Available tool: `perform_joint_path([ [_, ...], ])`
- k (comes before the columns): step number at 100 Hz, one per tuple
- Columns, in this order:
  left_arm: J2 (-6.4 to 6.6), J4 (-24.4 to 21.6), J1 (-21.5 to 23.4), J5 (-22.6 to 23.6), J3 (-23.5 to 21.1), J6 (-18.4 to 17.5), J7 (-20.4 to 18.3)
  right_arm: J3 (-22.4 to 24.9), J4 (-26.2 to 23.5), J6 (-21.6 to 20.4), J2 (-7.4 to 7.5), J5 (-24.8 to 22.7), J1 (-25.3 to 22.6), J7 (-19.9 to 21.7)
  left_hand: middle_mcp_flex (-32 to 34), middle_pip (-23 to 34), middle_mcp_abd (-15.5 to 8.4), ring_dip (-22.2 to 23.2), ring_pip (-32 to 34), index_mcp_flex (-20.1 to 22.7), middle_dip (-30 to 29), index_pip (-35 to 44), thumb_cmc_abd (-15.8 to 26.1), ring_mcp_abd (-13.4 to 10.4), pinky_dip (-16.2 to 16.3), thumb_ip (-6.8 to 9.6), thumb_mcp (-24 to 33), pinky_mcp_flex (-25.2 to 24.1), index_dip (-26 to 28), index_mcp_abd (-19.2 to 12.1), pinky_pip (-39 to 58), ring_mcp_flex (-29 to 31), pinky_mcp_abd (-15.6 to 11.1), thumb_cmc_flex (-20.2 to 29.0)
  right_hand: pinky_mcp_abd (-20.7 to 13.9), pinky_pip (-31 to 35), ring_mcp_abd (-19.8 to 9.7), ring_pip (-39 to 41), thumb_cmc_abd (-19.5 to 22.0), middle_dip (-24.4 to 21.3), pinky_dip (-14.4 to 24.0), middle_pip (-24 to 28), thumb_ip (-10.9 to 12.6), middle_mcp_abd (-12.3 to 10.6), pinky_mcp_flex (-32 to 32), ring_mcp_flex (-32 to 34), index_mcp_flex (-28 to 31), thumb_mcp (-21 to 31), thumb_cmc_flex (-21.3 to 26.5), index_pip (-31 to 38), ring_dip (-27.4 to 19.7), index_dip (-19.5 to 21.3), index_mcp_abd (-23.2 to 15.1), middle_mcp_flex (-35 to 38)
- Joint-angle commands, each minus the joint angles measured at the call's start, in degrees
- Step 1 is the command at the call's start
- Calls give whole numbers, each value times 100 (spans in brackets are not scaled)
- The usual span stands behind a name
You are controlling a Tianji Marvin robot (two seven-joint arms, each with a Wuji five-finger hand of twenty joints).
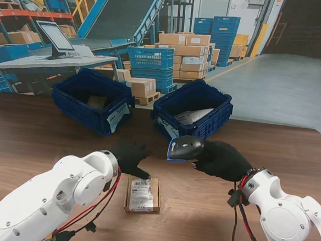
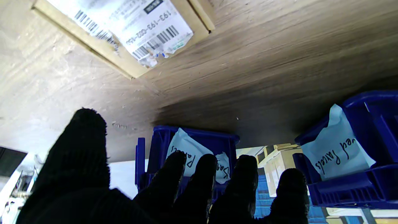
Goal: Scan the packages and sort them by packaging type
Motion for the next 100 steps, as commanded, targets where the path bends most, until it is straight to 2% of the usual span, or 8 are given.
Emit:
perform_joint_path([
  [1,-14,-123,72,-223,-54,59,-123,-21,-32,11,24,-53,81,139,206,118,-10,-16,106,196,10,97,-14,137,6,141,109,48,101,-91,24,216,163,138,-11,47,12,23,508,43,17,-40,-49,144,12,34,370,507,612,153,-17,111,-366,93],
  [30,-94,-345,609,-1530,-741,262,305,-363,343,-148,145,-259,572,635,490,229,29,12,143,682,45,282,-96,174,-39,123,242,110,242,-123,101,324,143,281,-33,43,-26,23,534,41,9,-30,-37,111,27,39,351,500,590,155,-21,118,-407,85],
  [63,-113,-376,947,-2078,-1150,111,395,-928,1020,-276,225,-356,1148,930,519,278,56,2,122,750,39,289,-86,184,-90,78,301,108,321,-104,124,321,138,288,-63,41,-45,31,549,33,-2,-12,-30,93,41,43,333,502,570,167,-24,120,-431,76],
  [100,-133,-412,1212,-2404,-1396,43,477,-1456,1564,-422,320,-640,1587,1270,499,258,89,-65,51,778,2,271,-83,200,-147,53,322,74,357,-81,72,233,133,319,-73,41,-74,35,580,21,-14,9,-26,76,35,30,308,495,556,184,-30,116,-447,57],
])
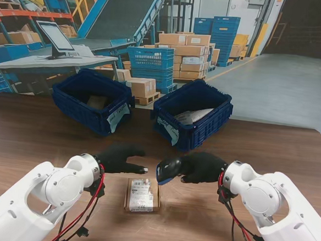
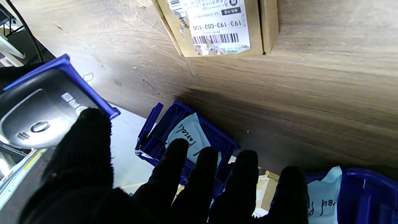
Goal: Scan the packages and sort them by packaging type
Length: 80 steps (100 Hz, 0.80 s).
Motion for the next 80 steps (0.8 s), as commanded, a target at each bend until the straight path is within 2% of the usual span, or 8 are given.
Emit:
perform_joint_path([
  [1,-35,-49,65,-80,7,-3,-49,-79,49,-53,17,-76,-5,110,122,85,66,-65,-117,92,2,-5,-81,157,-29,52,191,-67,37,-55,16,-36,124,187,-42,41,-72,36,581,20,-5,9,-25,76,32,30,308,495,556,185,-30,116,-449,55],
  [28,-54,-37,133,-155,38,-39,55,-320,176,-160,38,-330,39,107,127,48,75,-92,-131,91,-13,-19,-76,172,-44,44,195,-60,49,-52,-15,-61,127,197,-67,34,-93,32,594,9,-15,14,-19,51,30,17,290,481,545,189,-36,113,-476,36],
  [51,-78,-16,152,-210,74,-25,163,-486,230,-114,-9,-652,0,-225,133,6,87,-121,-152,93,-21,-28,-74,165,-50,44,196,-65,56,-44,-44,-97,124,212,-85,35,-104,30,601,1,-20,24,-12,30,35,11,281,485,536,200,-41,112,-493,31],
  [80,-93,4,173,-275,80,-7,218,-670,318,-86,-19,-588,46,-299,154,-48,97,-142,-154,86,-22,-39,-80,172,-47,44,194,-63,60,-25,-70,-107,132,224,-77,40,-95,34,599,-9,-25,30,-13,39,39,18,276,481,536,207,-45,100,-489,24],
])
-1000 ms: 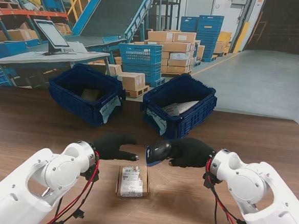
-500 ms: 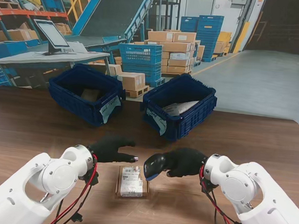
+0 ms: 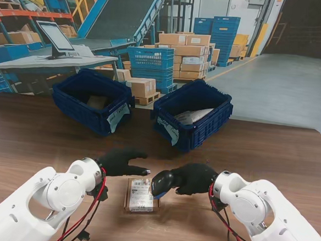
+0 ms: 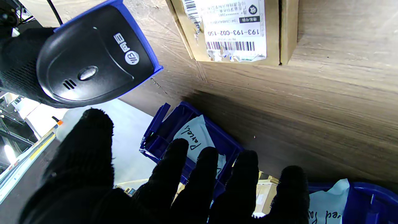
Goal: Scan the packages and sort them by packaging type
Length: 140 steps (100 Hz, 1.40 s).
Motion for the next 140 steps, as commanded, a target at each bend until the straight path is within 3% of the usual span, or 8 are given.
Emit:
perform_joint_path([
  [1,-40,-12,43,-52,20,1,-68,-57,9,9,-57,12,-11,67,155,-50,76,-74,-144,85,-22,-40,-78,170,-47,45,64,-63,50,-28,-72,-103,115,225,-33,40,-95,33,599,-5,-16,31,-12,41,39,16,277,483,538,209,-45,100,-488,25],
  [40,-51,10,67,-107,19,-23,-21,-334,246,-34,-72,230,118,-39,158,-103,80,-85,-145,64,-11,-55,-74,164,-41,45,57,-59,50,-20,-97,-116,106,225,-38,43,-88,39,604,-10,-21,41,-13,39,35,10,275,481,541,216,-48,95,-489,23],
  [59,-57,11,78,-100,28,-31,17,-480,397,-32,-86,339,229,-97,111,-116,69,-82,-138,-212,-5,-188,-53,167,-33,49,44,-54,1,142,-96,-113,107,195,-41,45,-101,40,607,-12,-21,41,-14,41,24,7,267,476,541,216,-50,91,-486,14],
  [104,-53,-19,96,-72,14,-32,7,-560,508,46,-100,362,307,-143,109,-114,72,-85,-139,-178,4,-211,-55,169,-27,57,44,-70,-32,160,-101,-127,100,197,-42,54,-106,84,607,-12,-20,49,-12,35,25,-2,260,470,543,219,-10,88,-493,10],
  [121,-20,-48,30,37,48,28,-138,-454,314,30,-98,342,222,-124,44,-138,88,-92,-157,-203,-5,-219,-1,178,-32,52,23,-89,-37,150,-116,-164,101,172,-31,53,-106,55,611,-12,-19,50,-13,37,12,-10,252,467,545,225,-20,90,-489,0],
  [140,35,34,-127,168,85,40,-396,35,-278,116,-128,229,-255,-232,-93,-168,139,-101,-183,-237,-24,-225,48,210,-45,49,-43,-133,-36,143,-159,-233,104,98,-24,52,-101,44,609,-19,-20,49,-10,37,19,-3,261,465,545,227,-27,86,-496,8],
])
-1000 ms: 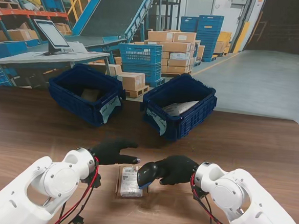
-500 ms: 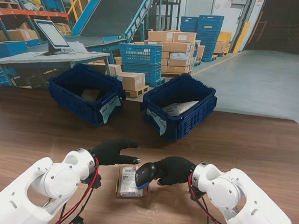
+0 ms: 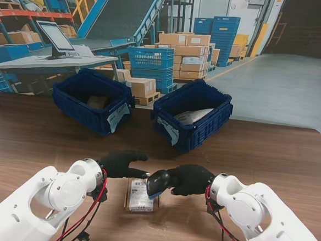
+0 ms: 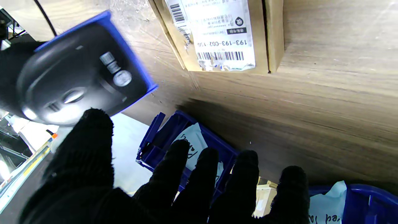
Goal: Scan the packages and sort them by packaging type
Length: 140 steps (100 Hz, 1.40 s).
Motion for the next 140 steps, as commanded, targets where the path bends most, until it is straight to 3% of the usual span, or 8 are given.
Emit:
perform_joint_path([
  [1,19,12,-61,-74,16,8,-166,104,-277,86,-43,97,-176,7,-104,-123,107,-98,-186,-213,-26,-140,51,204,-47,47,-53,-125,-37,89,-164,-242,99,84,-21,53,-98,28,607,-3,-18,50,-10,38,20,-1,261,465,545,227,-27,86,-495,12],
  [15,60,82,-119,53,89,-92,-320,539,-861,189,-70,232,-584,-17,-333,-179,157,-120,-248,-350,-60,-189,86,210,-57,31,-169,-190,-48,103,-226,-400,97,-77,-21,54,-78,31,597,-4,-14,46,-15,60,3,-10,266,464,558,227,-25,83,-481,14],
  [26,106,103,-145,269,159,-239,-475,837,-1295,288,-102,126,-875,-114,-821,-297,161,-175,-355,-735,-130,-344,128,179,-79,17,-265,-286,-95,168,-319,-635,74,-221,-16,56,-82,28,588,-4,-12,45,-15,62,8,-5,265,461,565,228,-26,82,-481,15],
  [43,159,87,-140,533,233,-498,-647,1151,-1715,415,-164,145,-1215,-353,-1049,-308,143,-256,-428,-961,-200,-426,253,152,-113,18,-355,-355,-130,183,-447,-800,57,-346,-1,54,-69,25,578,-9,-9,35,-18,67,3,0,286,462,573,228,-25,72,-462,29],
  [92,230,313,-300,742,517,-822,-859,1558,-2060,657,-277,339,-1548,-783,-1286,-341,159,-381,-485,-1093,-308,-449,445,107,-154,49,-498,-429,-151,236,-628,-1009,26,-430,15,54,-45,16,557,4,-5,13,-25,83,12,9,316,470,582,205,-23,75,-460,46],
  [123,273,305,-373,1351,755,-922,-991,1886,-2272,766,-327,442,-1762,-941,-1571,-399,256,-436,-527,-1420,-388,-585,565,110,-151,75,-595,-487,-249,499,-693,-1160,28,-545,27,51,-37,17,543,16,-3,1,-33,100,10,19,336,476,593,196,-20,84,-442,65],
  [140,305,379,-473,1222,906,-929,-1121,1981,-2302,769,-341,497,-1794,-983,-1524,-385,268,-448,-512,-1307,-427,-549,643,81,-151,89,-593,-493,-270,495,-711,-1138,9,-520,28,53,-36,14,539,23,0,-7,-35,99,10,21,335,478,593,187,-19,85,-430,70],
])
